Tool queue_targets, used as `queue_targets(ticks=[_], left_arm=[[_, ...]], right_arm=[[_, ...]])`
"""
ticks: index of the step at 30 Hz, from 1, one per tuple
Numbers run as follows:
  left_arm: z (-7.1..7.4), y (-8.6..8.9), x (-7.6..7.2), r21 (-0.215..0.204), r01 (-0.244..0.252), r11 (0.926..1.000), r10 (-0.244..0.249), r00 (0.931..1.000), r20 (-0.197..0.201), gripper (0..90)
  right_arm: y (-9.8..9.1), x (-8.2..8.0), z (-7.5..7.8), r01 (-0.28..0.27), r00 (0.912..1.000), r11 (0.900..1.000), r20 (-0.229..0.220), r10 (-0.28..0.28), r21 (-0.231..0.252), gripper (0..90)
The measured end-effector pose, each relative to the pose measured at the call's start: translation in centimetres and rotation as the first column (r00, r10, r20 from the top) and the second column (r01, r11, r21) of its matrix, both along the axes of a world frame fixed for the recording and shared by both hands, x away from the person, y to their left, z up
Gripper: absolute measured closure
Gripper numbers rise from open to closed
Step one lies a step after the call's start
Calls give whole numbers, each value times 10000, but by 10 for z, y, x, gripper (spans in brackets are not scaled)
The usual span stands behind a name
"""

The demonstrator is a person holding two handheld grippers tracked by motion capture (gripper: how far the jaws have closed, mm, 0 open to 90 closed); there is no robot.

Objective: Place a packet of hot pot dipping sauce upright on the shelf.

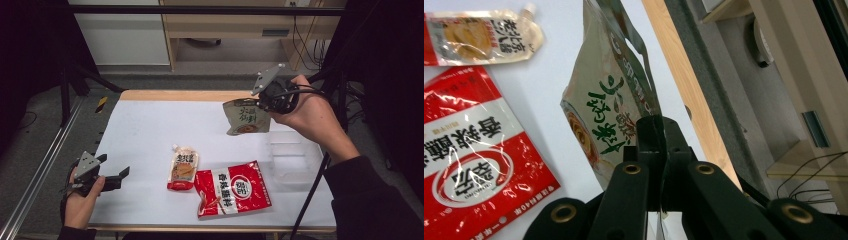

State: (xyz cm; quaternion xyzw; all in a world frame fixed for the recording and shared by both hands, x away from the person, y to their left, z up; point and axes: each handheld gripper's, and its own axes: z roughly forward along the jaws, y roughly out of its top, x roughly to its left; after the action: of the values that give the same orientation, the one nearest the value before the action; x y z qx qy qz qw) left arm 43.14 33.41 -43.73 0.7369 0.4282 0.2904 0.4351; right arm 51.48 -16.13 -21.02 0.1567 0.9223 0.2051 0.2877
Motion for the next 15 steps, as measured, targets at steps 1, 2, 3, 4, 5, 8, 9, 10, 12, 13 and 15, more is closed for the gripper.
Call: queue_targets(ticks=[1,2,3,4,5,8,9,10,12,13,15], left_arm=[[-1,0,0,60,-21,10000,22,10000,-47,53],[-1,0,1,134,-43,9999,44,9999,-94,53],[-2,1,1,222,-187,9996,190,9998,-102,53],[-2,1,1,222,-187,9996,190,9998,-102,53],[-2,1,1,237,-243,9994,246,9997,-94,53],[-3,4,0,268,-402,9988,405,9991,-119,53],[-3,5,0,227,-470,9986,472,9988,-102,53],[-3,6,-1,222,-514,9984,516,9986,-102,53],[-3,8,-1,235,-618,9978,620,9980,-100,53],[-3,9,-1,222,-657,9976,660,9978,-97,54],[-3,10,-1,187,-714,9973,715,9974,-85,53]], right_arm=[[-3,0,0,-1,10000,10000,34,1,3,900],[-6,1,0,48,10000,10000,80,-48,33,900],[-14,2,-1,178,9998,9998,124,-179,123,900],[-14,2,-1,178,9998,9998,124,-179,123,900],[-22,6,-2,231,9996,9997,188,-233,95,900],[-30,8,-4,357,9990,9993,247,-360,147,900],[-34,10,-6,420,9987,9989,267,-425,193,900],[-39,13,-8,443,9986,9989,293,-447,142,900],[-47,18,-13,610,9977,9981,298,-612,70,900],[-53,21,-17,697,9971,9976,293,-697,29,900],[-60,25,-22,731,9969,9973,299,-730,-24,900]])
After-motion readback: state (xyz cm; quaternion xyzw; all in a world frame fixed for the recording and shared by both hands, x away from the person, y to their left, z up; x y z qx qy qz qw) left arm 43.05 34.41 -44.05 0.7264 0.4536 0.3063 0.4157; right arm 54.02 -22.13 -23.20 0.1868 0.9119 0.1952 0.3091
